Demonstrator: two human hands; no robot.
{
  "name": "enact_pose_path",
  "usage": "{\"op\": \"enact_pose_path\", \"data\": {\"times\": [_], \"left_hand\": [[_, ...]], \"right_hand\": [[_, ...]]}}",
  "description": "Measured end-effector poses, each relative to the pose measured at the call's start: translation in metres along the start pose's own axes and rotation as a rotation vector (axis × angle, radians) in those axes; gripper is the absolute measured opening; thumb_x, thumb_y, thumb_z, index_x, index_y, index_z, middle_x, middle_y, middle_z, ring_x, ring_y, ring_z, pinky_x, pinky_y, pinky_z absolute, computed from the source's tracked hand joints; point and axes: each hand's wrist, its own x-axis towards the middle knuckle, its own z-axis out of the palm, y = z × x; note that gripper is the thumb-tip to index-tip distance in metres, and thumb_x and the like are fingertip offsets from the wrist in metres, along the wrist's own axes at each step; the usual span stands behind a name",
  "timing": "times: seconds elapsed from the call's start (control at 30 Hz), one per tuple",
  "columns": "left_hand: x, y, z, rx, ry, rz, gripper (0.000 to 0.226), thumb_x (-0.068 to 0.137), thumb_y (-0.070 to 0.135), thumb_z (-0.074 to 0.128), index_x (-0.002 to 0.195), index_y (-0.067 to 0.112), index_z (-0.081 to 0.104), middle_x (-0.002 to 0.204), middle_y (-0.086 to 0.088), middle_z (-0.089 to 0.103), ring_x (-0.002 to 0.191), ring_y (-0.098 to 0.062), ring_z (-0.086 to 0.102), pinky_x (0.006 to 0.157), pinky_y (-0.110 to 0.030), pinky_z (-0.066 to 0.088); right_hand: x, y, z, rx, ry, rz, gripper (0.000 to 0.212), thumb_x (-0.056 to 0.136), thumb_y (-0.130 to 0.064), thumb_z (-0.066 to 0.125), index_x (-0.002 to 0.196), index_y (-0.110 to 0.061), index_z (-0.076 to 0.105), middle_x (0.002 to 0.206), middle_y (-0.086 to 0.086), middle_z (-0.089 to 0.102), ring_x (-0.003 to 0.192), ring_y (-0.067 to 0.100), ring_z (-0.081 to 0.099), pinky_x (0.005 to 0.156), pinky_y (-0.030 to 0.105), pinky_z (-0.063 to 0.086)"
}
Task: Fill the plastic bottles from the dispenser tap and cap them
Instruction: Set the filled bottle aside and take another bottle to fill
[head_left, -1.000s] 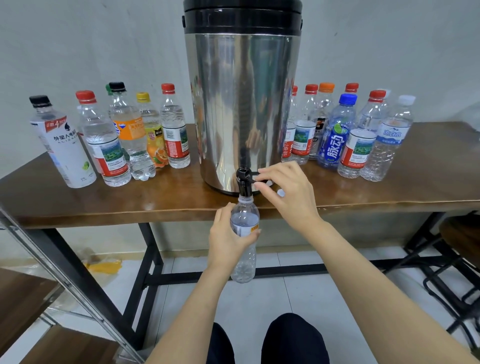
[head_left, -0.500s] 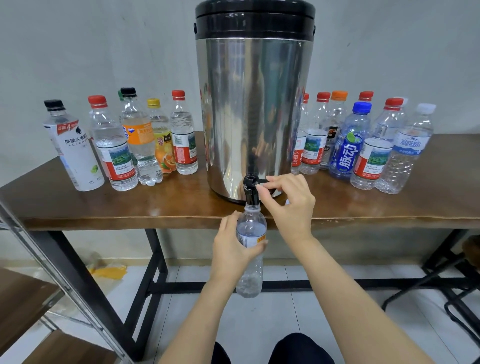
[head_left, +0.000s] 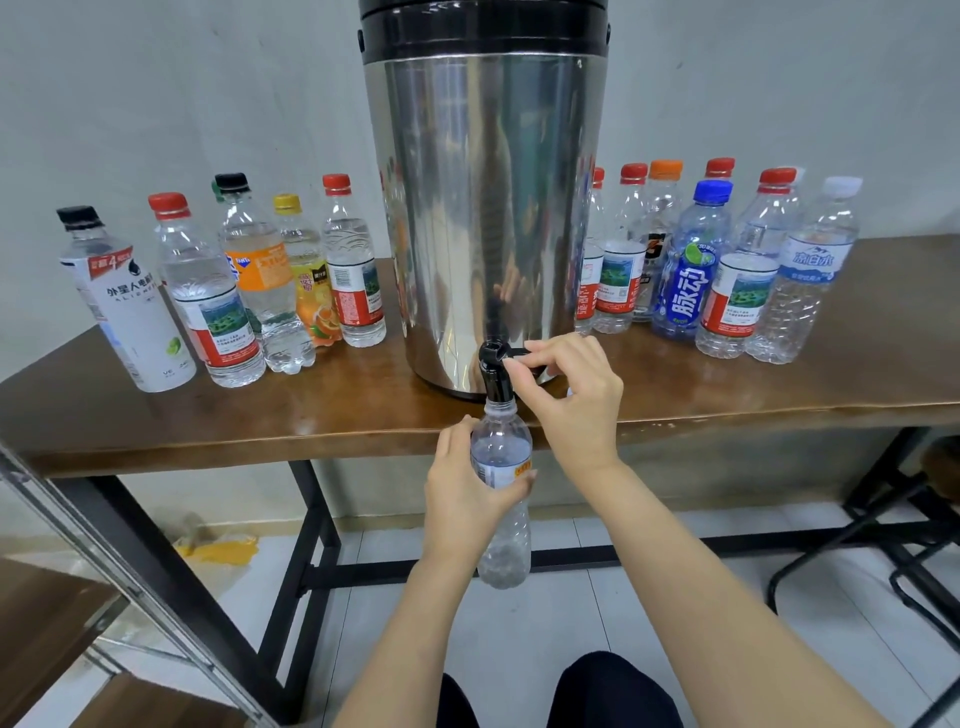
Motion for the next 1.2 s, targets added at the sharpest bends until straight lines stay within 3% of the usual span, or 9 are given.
{"op": "enact_pose_path", "data": {"times": [0.1,0.27,0.47,0.53,0.67,0.83,1.03,1.2], "left_hand": [[0.0002,0.002,-0.0012,-0.001,-0.012,-0.014,0.075,0.066,0.039,0.089,0.128,0.021,0.052,0.122,0.012,0.053,0.105,-0.002,0.052,0.079,0.0,0.036],[-0.0001,0.0005,-0.0014,-0.001,-0.015,-0.015,0.077,0.067,0.039,0.089,0.131,0.022,0.051,0.125,0.012,0.053,0.11,-0.004,0.054,0.085,-0.011,0.04],[-0.0007,0.0012,-0.0024,-0.005,-0.02,-0.03,0.077,0.068,0.039,0.089,0.132,0.023,0.049,0.126,0.015,0.051,0.107,0.002,0.048,0.078,0.0,0.035],[-0.0004,0.0015,-0.0022,-0.005,-0.017,-0.024,0.077,0.067,0.039,0.089,0.132,0.023,0.05,0.127,0.014,0.051,0.108,0.001,0.048,0.083,-0.002,0.036],[-0.0009,-0.0001,-0.0007,-0.012,-0.001,-0.018,0.076,0.066,0.039,0.089,0.13,0.023,0.051,0.128,0.013,0.053,0.113,-0.005,0.054,0.093,-0.02,0.046],[-0.0011,0.0007,-0.0012,-0.008,0.002,-0.014,0.077,0.066,0.04,0.089,0.13,0.021,0.051,0.128,0.013,0.052,0.108,0.002,0.049,0.088,-0.012,0.039],[-0.0021,0.0025,-0.0016,-0.009,0.005,-0.012,0.079,0.067,0.038,0.089,0.133,0.018,0.05,0.131,0.009,0.052,0.114,-0.005,0.051,0.092,-0.017,0.04],[-0.0025,0.0039,-0.0023,-0.018,0.004,-0.017,0.076,0.067,0.035,0.089,0.131,0.018,0.051,0.119,0.016,0.048,0.104,0.003,0.046,0.083,-0.001,0.035]], "right_hand": [[-0.0002,-0.0004,0.0007,0.008,-0.002,0.011,0.022,0.088,-0.028,0.071,0.076,-0.009,0.07,0.081,-0.004,0.066,0.079,0.019,0.057,0.066,0.032,0.048],[0.0002,0.0001,0.0009,0.015,0.01,0.007,0.023,0.088,-0.027,0.07,0.075,-0.008,0.069,0.081,-0.002,0.066,0.078,0.018,0.057,0.066,0.031,0.047],[0.0,-0.0005,0.0009,0.012,-0.007,0.007,0.024,0.089,-0.027,0.069,0.076,-0.007,0.069,0.08,-0.001,0.066,0.079,0.017,0.058,0.067,0.03,0.047],[0.0002,-0.0004,0.0012,0.011,-0.005,-0.001,0.024,0.089,-0.028,0.069,0.076,-0.007,0.069,0.081,-0.002,0.066,0.079,0.018,0.059,0.067,0.031,0.048],[0.0,0.0001,0.002,0.014,0.002,0.008,0.025,0.089,-0.029,0.068,0.076,-0.007,0.069,0.08,-0.001,0.065,0.081,0.02,0.06,0.067,0.032,0.047],[0.0006,-0.0014,0.0008,0.02,-0.015,0.018,0.025,0.089,-0.029,0.068,0.077,-0.007,0.069,0.08,-0.001,0.065,0.08,0.02,0.059,0.068,0.032,0.047],[0.0011,-0.0013,-0.0019,0.008,-0.036,0.021,0.023,0.089,-0.03,0.07,0.077,-0.01,0.068,0.078,-0.002,0.064,0.079,0.021,0.059,0.066,0.032,0.046],[0.0008,-0.0031,-0.002,0.004,-0.041,0.036,0.023,0.089,-0.031,0.07,0.077,-0.01,0.069,0.078,-0.003,0.063,0.079,0.019,0.057,0.066,0.031,0.046]]}}
